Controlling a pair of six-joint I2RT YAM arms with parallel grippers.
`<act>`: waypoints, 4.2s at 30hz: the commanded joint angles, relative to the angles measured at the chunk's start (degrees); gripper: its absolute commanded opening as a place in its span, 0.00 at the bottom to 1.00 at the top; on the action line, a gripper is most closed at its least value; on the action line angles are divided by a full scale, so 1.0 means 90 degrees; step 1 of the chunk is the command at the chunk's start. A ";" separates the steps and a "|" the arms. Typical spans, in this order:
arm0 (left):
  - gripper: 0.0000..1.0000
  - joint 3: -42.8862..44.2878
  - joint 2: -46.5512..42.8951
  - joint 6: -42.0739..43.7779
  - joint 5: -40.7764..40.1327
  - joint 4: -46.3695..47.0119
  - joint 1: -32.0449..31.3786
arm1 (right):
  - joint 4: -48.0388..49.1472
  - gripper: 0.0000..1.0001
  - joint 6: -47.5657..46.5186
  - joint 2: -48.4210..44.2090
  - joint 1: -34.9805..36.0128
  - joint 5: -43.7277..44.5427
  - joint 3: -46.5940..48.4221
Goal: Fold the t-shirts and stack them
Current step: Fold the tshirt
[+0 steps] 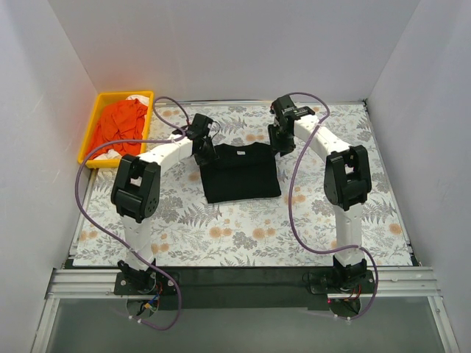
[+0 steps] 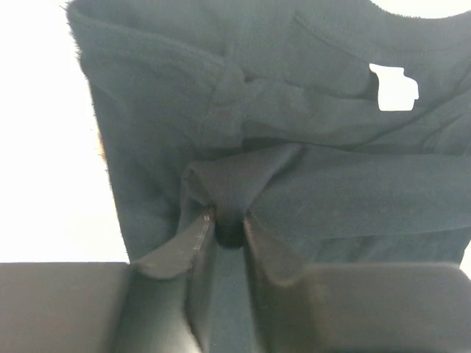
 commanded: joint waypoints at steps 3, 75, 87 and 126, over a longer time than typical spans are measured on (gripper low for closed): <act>0.29 -0.0044 -0.0906 0.0024 -0.0714 0.0215 0.0127 | 0.0503 0.38 -0.0288 -0.0768 -0.0086 0.0169 -0.0297; 0.36 -0.2456 -0.1588 -0.0172 0.2031 0.3078 0.0733 | 0.5962 0.36 0.1752 -0.0855 -0.0936 -0.5613 -0.3666; 0.18 -0.3734 -0.2617 -0.0776 0.2011 0.3047 -0.0449 | 0.6322 0.13 0.2113 -0.1766 0.0617 -0.5310 -0.4818; 0.15 -0.0895 -0.0148 -0.0768 0.2089 0.2989 0.0674 | 0.6792 0.17 0.2377 -0.0233 -0.1316 -0.5174 -0.3336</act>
